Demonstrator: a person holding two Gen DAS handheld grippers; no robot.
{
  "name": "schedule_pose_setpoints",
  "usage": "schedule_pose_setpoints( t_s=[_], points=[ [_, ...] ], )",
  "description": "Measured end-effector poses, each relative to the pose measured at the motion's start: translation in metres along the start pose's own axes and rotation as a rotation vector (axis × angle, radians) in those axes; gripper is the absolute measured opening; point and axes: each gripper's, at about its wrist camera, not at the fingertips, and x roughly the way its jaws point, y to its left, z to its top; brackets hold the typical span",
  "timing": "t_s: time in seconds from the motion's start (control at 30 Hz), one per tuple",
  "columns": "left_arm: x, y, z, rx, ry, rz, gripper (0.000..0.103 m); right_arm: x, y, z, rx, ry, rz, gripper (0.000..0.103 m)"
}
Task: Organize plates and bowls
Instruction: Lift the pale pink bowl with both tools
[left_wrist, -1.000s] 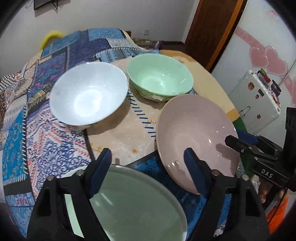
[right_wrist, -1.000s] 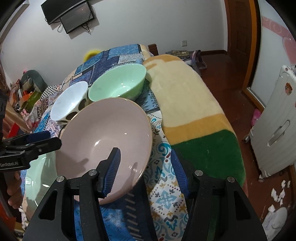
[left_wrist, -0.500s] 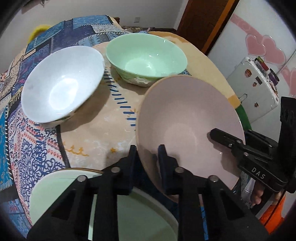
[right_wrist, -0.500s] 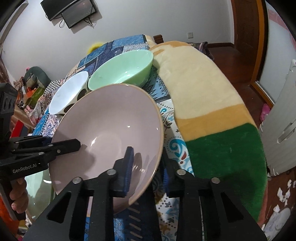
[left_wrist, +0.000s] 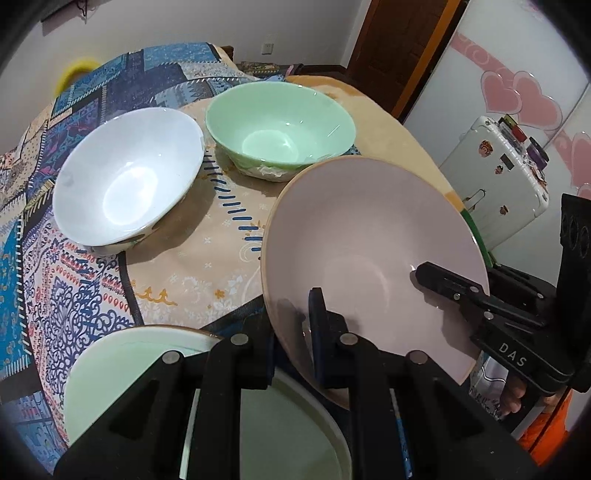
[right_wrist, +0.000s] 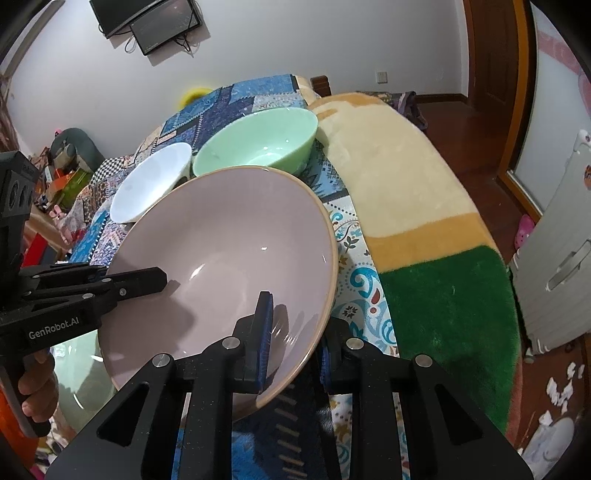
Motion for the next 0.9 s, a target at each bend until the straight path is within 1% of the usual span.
schedule_pose_setpoints(
  t_s=[0.2,0.47,0.7,0.9],
  points=[
    [-0.025,0.000,-0.003,-0.010,-0.039,-0.011,0.015,-0.015,0.009,0.004,-0.009,-0.027,0.006,0.019],
    [-0.062,0.006,-0.012,-0.022,-0.090,-0.001,0.015,-0.031,0.032,0.007,-0.048,-0.061,0.015,0.019],
    [-0.096,0.018,-0.029,-0.037,-0.132,0.013,0.015,-0.039,0.057,0.006,-0.082,-0.078,0.034,0.019],
    [-0.123,0.035,-0.046,-0.080,-0.173,0.022,0.015,-0.040,0.081,0.006,-0.102,-0.085,0.060,0.019]
  ],
)
